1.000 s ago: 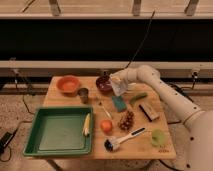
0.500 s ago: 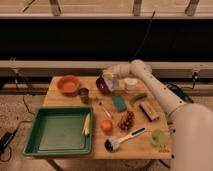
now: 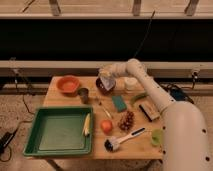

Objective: Place towel in purple bowl

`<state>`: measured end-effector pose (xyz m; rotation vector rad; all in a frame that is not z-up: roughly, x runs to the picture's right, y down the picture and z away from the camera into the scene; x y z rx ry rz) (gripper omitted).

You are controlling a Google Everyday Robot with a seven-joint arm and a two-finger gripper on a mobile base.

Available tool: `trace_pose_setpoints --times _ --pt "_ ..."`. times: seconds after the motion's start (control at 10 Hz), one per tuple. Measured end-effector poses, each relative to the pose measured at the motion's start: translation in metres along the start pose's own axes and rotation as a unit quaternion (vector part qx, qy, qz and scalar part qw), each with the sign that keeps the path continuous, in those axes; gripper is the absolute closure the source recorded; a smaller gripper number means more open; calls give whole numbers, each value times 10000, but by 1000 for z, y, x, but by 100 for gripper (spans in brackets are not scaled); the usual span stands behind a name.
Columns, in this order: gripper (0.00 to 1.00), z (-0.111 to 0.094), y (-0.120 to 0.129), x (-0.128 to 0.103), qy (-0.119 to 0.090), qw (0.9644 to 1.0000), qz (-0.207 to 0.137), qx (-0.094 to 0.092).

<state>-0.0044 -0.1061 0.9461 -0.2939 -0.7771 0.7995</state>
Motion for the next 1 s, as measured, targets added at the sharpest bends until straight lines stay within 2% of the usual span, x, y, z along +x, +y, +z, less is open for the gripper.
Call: trace_pose_setpoints --times 0.1,1.0 --pt "48 0 0 0 -15 10000 2 1" --pt "48 0 0 0 -12 10000 3 -3"
